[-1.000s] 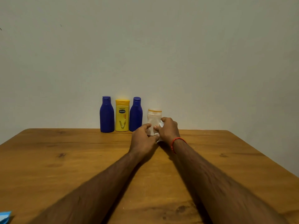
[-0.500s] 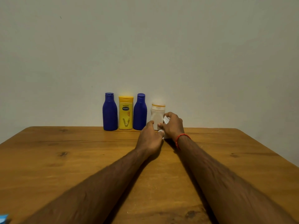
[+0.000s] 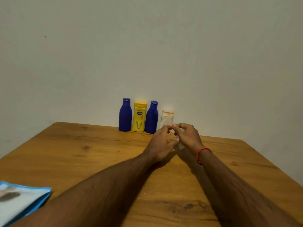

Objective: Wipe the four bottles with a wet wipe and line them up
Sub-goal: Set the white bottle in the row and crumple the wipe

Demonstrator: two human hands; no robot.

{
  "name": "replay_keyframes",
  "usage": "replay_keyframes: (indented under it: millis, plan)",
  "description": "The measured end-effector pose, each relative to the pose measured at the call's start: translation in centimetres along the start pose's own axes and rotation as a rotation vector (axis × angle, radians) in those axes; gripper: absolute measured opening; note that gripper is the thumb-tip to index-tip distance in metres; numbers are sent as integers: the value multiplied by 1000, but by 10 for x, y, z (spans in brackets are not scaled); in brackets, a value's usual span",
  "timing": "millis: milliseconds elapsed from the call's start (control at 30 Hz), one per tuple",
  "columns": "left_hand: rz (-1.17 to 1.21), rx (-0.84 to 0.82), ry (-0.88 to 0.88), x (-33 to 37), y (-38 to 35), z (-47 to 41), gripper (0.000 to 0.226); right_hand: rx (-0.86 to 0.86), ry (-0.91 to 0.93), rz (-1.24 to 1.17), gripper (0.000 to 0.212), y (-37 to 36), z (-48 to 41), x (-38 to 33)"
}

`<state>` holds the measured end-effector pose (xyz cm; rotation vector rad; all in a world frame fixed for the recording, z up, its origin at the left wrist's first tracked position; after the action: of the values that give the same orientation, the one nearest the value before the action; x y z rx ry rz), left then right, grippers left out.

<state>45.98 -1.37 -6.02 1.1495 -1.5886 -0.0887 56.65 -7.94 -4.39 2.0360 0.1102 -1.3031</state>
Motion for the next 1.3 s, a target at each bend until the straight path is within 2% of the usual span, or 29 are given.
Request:
replay_keyframes:
  millis: [67, 200, 267, 433, 600, 767, 1100, 1300]
  plan:
    - [48, 18, -17, 11, 8, 11, 58, -72, -23, -60, 39, 4, 16, -11]
    - [86, 93, -82, 29, 42, 37, 54, -276, -106, -316, 31, 0, 57, -37]
    - [62, 148, -101, 33, 62, 55, 51, -331, -96, -394, 43, -1, 77, -54]
    - [141, 217, -59, 42, 96, 116, 41, -302, -20, -427, 59, 0, 133, -79]
    - [195, 247, -53, 59, 125, 185, 37, -264, -8, -546, 43, 1, 204, -100]
    - [253, 298, -23, 77, 159, 245, 29, -256, 54, -490, 19, 3, 263, -129]
    - [222, 397, 20, 88, 213, 350, 33, -465, 54, -541, 27, -25, 365, -173]
    - [270, 455, 67, 82, 243, 406, 37, -506, 107, -581, 25, -46, 412, -198]
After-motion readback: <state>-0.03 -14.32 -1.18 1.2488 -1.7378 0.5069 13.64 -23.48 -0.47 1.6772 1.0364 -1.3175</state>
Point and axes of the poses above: each hand's wrist, its own z-axis away from the middle knuckle, its own y-axis out of the back of the hand, x = y × z, the point moved 7 cm from there along -z, towards the middle knuckle, and after that the axes turned 4 degrees about -y, right-handed, at the moved point
